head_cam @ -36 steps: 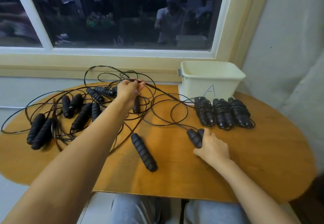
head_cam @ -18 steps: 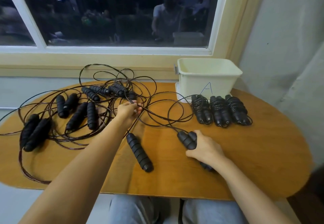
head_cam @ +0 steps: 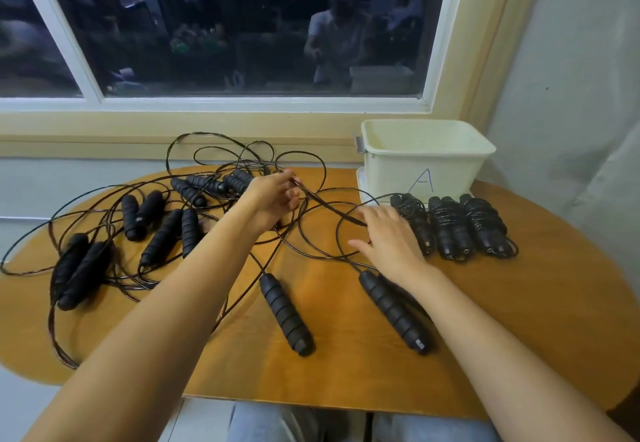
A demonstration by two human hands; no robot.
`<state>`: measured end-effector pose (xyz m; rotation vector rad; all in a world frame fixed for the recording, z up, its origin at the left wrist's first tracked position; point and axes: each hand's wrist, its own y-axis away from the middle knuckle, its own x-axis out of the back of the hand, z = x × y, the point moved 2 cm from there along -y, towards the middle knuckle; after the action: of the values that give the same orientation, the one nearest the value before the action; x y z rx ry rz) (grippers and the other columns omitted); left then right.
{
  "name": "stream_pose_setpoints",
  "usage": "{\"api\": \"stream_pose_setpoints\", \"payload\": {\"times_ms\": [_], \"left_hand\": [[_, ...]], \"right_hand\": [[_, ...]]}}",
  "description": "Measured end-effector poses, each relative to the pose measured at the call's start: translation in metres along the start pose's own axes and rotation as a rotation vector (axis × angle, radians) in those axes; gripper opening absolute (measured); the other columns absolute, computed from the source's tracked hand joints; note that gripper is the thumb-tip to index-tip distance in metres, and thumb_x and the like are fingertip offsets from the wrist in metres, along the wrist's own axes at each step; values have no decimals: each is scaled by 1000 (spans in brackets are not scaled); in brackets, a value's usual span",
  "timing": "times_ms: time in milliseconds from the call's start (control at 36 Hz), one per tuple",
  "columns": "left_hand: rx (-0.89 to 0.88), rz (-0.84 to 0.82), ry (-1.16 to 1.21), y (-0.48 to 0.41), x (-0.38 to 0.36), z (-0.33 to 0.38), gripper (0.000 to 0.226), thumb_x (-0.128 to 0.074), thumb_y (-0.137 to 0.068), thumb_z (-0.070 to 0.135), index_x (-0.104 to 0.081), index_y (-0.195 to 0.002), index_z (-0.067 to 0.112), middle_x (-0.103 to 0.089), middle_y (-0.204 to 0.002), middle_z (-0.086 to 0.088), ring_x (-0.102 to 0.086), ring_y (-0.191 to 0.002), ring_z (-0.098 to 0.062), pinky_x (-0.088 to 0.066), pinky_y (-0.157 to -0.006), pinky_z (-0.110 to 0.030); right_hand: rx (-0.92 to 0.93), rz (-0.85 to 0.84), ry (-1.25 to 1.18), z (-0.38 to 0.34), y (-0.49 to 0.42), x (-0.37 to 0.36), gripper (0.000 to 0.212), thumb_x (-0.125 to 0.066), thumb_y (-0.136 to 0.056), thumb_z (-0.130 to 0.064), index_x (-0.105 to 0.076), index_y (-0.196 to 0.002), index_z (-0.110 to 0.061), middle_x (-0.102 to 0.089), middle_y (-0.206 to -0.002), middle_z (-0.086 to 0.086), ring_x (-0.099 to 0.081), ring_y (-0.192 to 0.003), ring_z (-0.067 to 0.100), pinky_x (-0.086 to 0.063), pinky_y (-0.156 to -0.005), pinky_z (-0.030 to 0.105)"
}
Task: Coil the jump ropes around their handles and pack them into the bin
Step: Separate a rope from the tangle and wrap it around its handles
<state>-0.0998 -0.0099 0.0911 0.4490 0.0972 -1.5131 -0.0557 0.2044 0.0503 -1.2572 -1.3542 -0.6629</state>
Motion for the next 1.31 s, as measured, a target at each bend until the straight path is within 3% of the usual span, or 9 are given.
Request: {"api": "stream_pose_setpoints", "payload": {"times_ms": [278,389,472,556,639,750,1083,1194,1306], "left_hand": [[-76,426,-232,-18,97,52,27,-48,-102,14,-56,-124,1,-54,-71,1,-43,-41,-2,-35,-37,-15],[-31,495,-495,-21,107,52,37,-55,-100,13,-47,-131,-5,-61,-114,-21,-67,-88,-24,-57,-73,-34],[-379,633,-1115,-7,79,53,62,-57,-99,27,-30,-148,2,-37,-150,-23,-40,-137,-36,-40,-108,-46],[-709,228,-1438,14,22,37,65,-52,-96,45,-33,-149,13,-42,-150,-9,-38,-139,-26,-30,-116,-47],[-461,-144,-1588,16,-4,6,58,-48,-95,51,-49,-137,12,-66,-117,-5,-61,-110,-24,-45,-100,-42],[-574,28,-1684,13,13,19,13,-48,-102,18,-58,-108,17,-54,-79,7,-57,-73,-16,-41,-63,-26],[-397,318,-1941,0,105,53,20,-53,-96,5,-50,-115,12,-53,-85,-1,-51,-75,-19,-42,-59,-27],[-346,193,-1860,4,85,52,62,-64,-93,31,-36,-146,18,-46,-144,-9,-39,-135,-29,-28,-113,-51],[-669,66,-1865,25,9,48,92,-60,-88,56,-13,-157,18,-23,-161,-5,-19,-148,-27,-12,-120,-45]], "right_hand": [[-13,-44,-112,49,-41,21,25,-49,-102,-28,-67,-115,-17,-64,-110,1,-56,-109,21,-45,-88,36],[65,7,-138,42,-51,21,22,-52,-101,-22,-71,-109,-14,-68,-103,1,-60,-100,22,-48,-85,39],[191,95,-113,17,-54,18,22,-56,-99,-24,-72,-110,-14,-70,-101,0,-62,-95,20,-43,-81,29],[330,188,-86,-13,-59,13,16,-63,-95,-20,-74,-104,-13,-71,-92,0,-65,-85,22,-44,-73,29],[425,278,-47,-33,-65,16,12,-65,-93,-18,-73,-99,-12,-71,-86,0,-64,-79,24,-50,-64,32],[480,257,-2,-28,-71,23,12,-62,-95,-20,-71,-99,-13,-70,-88,-2,-64,-80,23,-39,-61,26],[101,17,-153,44,-92,14,20,-43,-104,-20,-53,-91,-8,-50,-83,-4,-47,-84,21,-35,-67,35],[129,86,-213,31,-95,16,21,-45,-103,-16,-53,-85,-11,-48,-77,-10,-45,-73,13,-32,-61,22],[325,103,-164,-9,-101,15,15,-51,-102,-14,-56,-88,-11,-54,-87,-7,-47,-83,8,-33,-65,22]]}}
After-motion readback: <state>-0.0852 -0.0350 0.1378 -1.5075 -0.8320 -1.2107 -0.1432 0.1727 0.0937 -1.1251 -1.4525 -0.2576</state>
